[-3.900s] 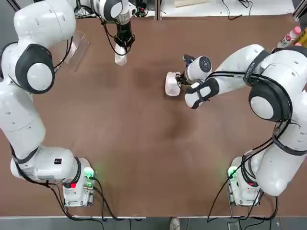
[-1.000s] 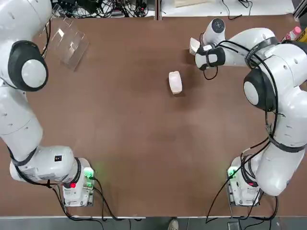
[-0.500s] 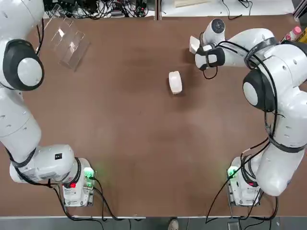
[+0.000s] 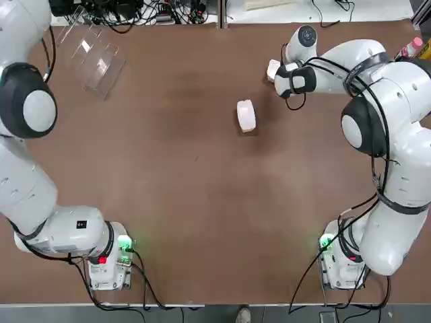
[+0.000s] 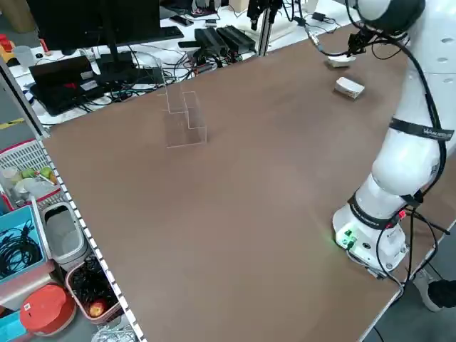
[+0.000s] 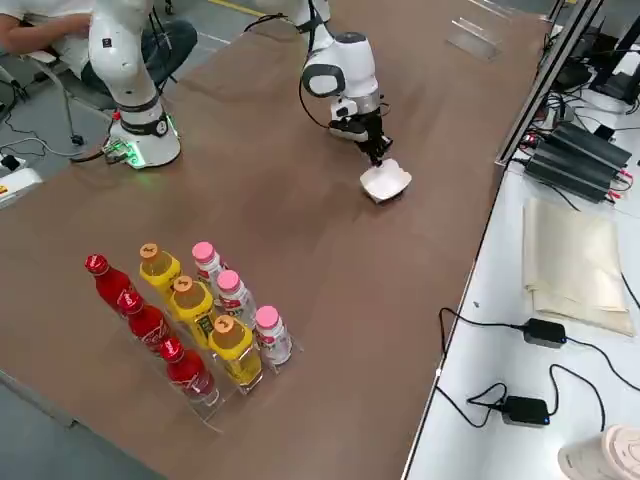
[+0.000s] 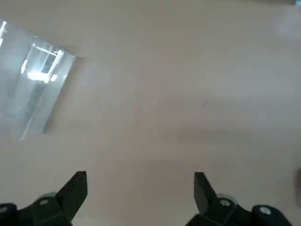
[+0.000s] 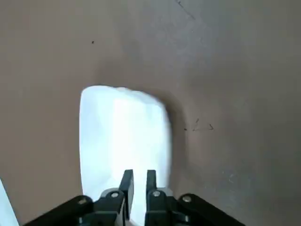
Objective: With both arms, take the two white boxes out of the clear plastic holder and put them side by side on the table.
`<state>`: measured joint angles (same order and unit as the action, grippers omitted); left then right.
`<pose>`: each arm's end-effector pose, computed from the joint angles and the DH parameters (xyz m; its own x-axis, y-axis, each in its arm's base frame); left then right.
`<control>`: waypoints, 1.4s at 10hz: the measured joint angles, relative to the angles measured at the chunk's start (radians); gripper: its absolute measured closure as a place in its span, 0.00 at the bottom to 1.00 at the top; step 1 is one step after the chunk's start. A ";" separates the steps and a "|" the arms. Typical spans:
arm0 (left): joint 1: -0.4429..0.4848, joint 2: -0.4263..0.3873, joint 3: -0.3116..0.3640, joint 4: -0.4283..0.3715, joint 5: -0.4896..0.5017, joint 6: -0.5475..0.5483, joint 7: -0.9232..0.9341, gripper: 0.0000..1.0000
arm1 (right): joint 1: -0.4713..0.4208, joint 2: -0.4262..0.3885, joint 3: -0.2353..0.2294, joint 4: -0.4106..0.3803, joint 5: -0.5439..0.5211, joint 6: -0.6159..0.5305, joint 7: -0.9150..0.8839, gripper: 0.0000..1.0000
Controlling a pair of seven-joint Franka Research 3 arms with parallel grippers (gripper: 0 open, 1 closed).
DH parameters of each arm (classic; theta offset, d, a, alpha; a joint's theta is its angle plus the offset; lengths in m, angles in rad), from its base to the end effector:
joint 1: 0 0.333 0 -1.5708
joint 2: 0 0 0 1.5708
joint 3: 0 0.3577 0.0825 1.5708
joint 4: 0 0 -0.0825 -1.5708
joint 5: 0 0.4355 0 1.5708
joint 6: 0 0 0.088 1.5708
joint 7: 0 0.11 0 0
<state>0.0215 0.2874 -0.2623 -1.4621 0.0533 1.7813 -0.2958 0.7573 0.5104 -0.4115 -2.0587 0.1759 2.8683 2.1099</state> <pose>0.6991 -0.1424 0.5551 0.9978 0.0572 0.0336 0.0562 -0.9979 0.0322 0.6322 0.2300 0.2320 -0.2518 -0.9629 -0.0975 -0.8983 0.2700 -0.3466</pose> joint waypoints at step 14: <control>-0.059 -0.242 0.201 -0.032 -0.066 -0.228 0.142 0.00 | 0.038 -0.153 0.159 0.046 0.004 -0.346 -1.343 0.00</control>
<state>-0.0374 0.0453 -0.0616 -1.4945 -0.0128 1.5534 -0.1537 0.7951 0.3571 -0.2525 -2.0122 0.1798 2.5222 0.7672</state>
